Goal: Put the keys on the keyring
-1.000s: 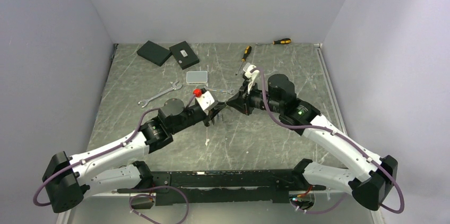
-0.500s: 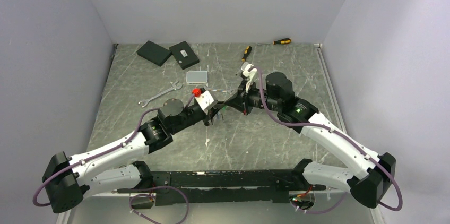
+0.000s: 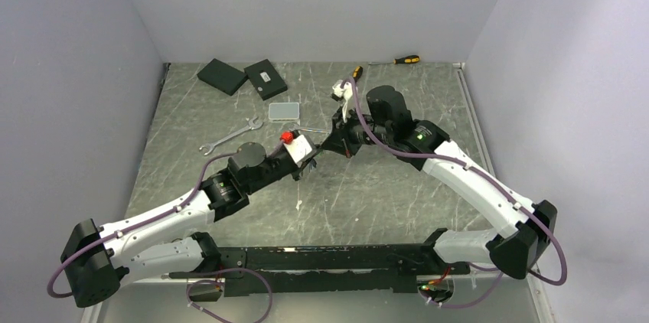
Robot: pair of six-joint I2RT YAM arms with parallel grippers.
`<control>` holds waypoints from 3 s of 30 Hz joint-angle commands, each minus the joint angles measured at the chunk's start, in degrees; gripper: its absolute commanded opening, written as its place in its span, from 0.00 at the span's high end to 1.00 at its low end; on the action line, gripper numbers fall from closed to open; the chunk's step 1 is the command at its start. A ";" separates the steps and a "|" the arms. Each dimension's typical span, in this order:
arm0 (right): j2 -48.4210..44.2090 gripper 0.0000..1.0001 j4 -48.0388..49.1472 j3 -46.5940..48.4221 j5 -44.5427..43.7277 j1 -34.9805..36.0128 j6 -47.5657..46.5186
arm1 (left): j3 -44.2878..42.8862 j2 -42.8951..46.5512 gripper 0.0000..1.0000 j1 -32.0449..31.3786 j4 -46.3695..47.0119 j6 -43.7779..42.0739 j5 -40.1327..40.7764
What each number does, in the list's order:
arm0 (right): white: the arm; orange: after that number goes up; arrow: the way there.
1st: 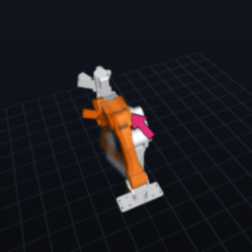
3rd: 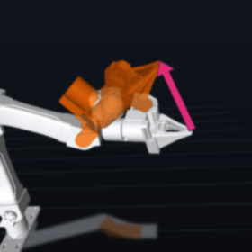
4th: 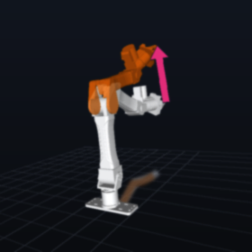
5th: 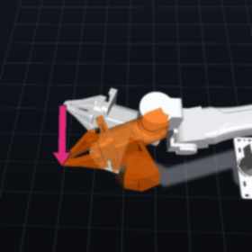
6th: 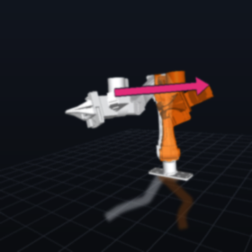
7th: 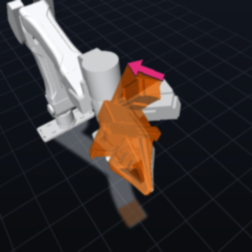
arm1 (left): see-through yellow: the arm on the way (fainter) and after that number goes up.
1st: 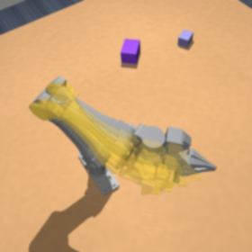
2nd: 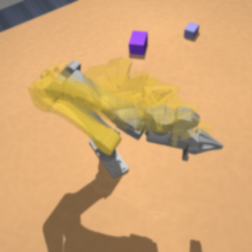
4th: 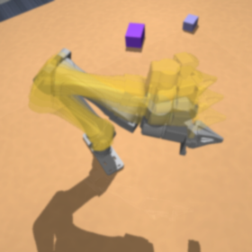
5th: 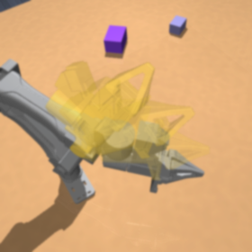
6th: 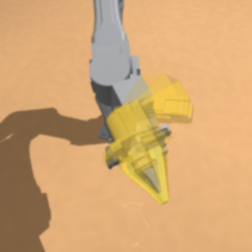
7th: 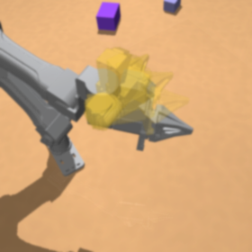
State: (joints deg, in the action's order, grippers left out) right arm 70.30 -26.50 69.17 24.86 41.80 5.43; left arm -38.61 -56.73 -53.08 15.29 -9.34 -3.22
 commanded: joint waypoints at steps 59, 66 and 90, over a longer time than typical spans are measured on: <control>-16.79 0.49 58.48 -36.93 -3.52 2.70 -11.67 | -4.55 0.93 1.00 7.80 7.06 23.15 -8.94; -15.90 0.51 58.41 -36.53 -5.58 2.73 -12.22 | -4.29 0.92 1.00 7.73 7.96 22.96 -10.83; -14.47 1.00 51.32 -31.71 -8.43 3.24 -12.72 | -1.95 1.11 1.00 7.73 9.93 23.20 -10.75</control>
State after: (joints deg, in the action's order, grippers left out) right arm 57.30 27.05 33.32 18.20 44.53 -7.31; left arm -40.49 -56.80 -45.34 20.71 11.92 -13.67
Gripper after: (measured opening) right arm 0.039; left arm 0.024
